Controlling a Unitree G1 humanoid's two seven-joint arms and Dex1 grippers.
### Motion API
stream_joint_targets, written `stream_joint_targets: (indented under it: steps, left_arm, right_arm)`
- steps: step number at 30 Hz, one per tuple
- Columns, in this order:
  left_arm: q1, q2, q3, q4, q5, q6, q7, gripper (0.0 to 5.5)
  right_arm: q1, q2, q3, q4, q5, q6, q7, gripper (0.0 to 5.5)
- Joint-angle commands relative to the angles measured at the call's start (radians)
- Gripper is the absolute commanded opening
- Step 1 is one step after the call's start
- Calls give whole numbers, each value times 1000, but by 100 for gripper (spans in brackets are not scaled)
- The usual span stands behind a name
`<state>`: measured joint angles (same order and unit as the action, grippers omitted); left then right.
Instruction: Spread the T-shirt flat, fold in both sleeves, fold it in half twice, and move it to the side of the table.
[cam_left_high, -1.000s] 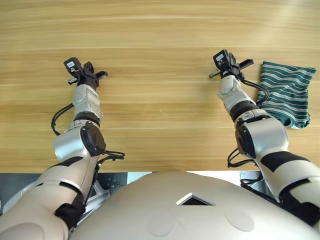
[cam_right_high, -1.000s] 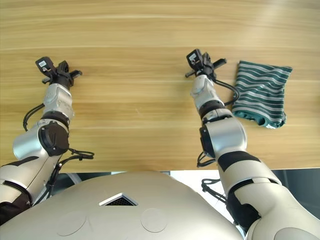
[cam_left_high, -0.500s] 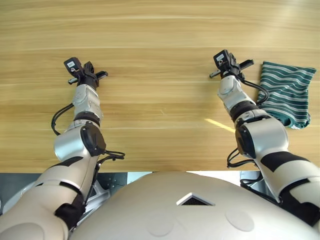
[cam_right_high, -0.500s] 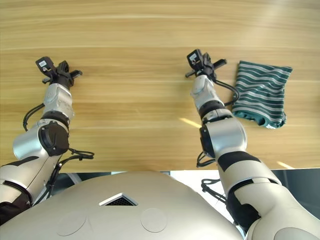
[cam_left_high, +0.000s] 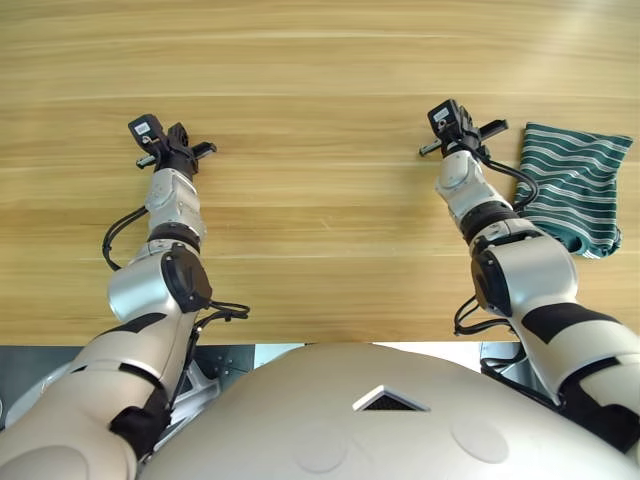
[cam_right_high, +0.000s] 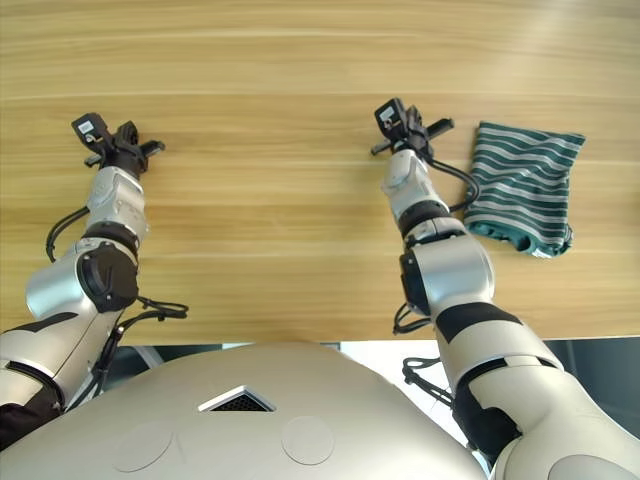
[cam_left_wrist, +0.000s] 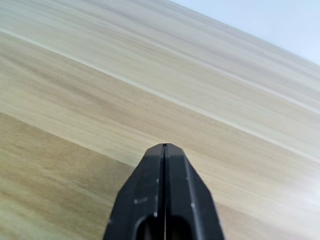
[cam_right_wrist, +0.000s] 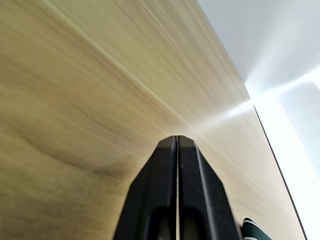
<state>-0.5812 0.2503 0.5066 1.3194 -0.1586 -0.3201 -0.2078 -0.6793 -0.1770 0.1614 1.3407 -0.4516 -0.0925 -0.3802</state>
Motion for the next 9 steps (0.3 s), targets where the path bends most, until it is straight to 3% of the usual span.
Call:
stream_joint_targets:
  steps: [1, 9]
  left_arm:
    - [45, -33, -7, 41, 8, 61, 10, 0]
    - [43, -36, -13, 41, 9, 62, 12, 0]
  right_arm:
    - [76, 1, 0, 47, -3, 39, 44, 3]
    - [79, -3, -4, 47, -3, 37, 43, 3]
